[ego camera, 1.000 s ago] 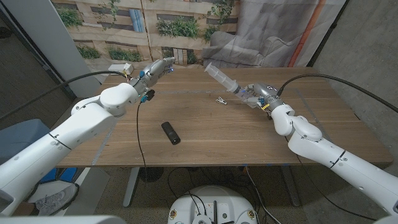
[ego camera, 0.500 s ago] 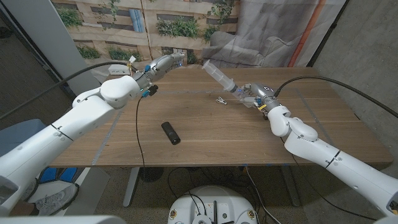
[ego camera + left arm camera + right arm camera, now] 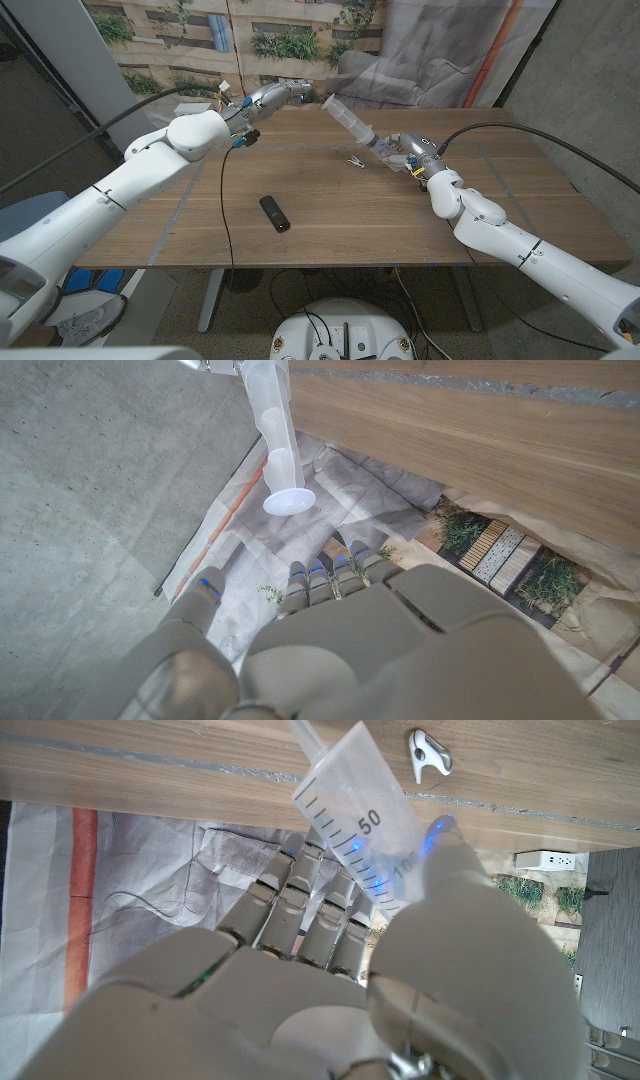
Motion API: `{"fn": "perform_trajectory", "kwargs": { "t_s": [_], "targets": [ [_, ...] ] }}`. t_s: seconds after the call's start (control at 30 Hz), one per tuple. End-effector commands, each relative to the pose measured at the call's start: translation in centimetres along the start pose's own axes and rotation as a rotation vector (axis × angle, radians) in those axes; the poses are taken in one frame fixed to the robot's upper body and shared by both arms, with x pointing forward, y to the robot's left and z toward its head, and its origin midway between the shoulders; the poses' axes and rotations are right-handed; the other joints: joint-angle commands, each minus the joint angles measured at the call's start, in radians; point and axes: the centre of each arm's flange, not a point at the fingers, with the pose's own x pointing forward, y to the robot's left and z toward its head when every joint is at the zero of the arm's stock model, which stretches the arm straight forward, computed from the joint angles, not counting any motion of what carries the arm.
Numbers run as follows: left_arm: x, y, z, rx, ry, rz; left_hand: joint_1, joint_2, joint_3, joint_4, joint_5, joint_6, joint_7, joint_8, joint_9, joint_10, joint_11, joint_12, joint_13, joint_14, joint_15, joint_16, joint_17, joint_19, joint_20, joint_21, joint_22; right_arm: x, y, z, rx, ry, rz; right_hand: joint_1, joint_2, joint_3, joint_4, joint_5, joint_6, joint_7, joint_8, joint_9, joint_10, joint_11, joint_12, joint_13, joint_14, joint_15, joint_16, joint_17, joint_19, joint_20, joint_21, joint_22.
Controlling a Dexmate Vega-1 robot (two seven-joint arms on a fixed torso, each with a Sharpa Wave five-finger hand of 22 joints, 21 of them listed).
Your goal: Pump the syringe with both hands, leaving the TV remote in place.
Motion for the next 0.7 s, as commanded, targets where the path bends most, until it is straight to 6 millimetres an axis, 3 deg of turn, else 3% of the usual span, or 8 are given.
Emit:
{"fn": "perform_trajectory", "kwargs": {
  "t_s": [0.03, 0.4, 0.7],
  "targets": [
    [1.5, 0.0, 0.6, 0.125, -0.014, -0.077, -0.015, 0.056, 0.0, 0.01, 0.002, -0.017, 0.004, -0.006, -0.001, -0.008, 0.005, -0.004, 0.001, -0.006, -0.068, 0.006, 0.001, -0.007, -0.045, 0.007, 0.001, 0.3, 0.0, 0.0, 0.004, 0.004, -0.013, 0.077, 0.146, -0.001, 0.001, 0.006, 0.064, -0.061, -0.005, 0.003, 0.044, -0.036, 0.006, 0.002, 0.008, -0.123, -0.004, 0.005, 0.01, -0.133, -0.003, 0.003],
    [2.4, -0.5, 0.7, 0.23, -0.008, -0.128, -0.018, 0.066, 0.003, 0.021, 0.005, -0.055, -0.009, -0.012, -0.002, -0.029, -0.012, -0.01, 0.0, 0.002, -0.074, 0.007, -0.003, -0.028, -0.048, 0.005, 0.0, 0.5, -0.2, 0.0, 0.006, 0.002, -0.024, 0.077, 0.149, -0.002, 0.001, 0.007, 0.065, -0.061, -0.013, 0.002, 0.046, -0.036, 0.007, 0.002, 0.008, -0.123, -0.007, 0.006, 0.01, -0.133, -0.003, 0.003],
    [3.0, -0.9, 0.7, 0.274, 0.008, -0.177, -0.017, 0.069, 0.005, 0.025, 0.006, -0.067, 0.007, -0.01, -0.002, -0.03, -0.01, -0.008, 0.0, 0.011, -0.067, 0.007, -0.006, -0.055, -0.058, 0.001, 0.001, 0.4, -0.3, 0.0, 0.011, 0.0, -0.037, 0.076, 0.152, -0.004, 0.002, 0.008, 0.066, -0.061, -0.019, 0.002, 0.048, -0.036, 0.007, 0.002, 0.008, -0.122, -0.009, 0.007, 0.011, -0.134, -0.003, 0.003]
  ]
}}
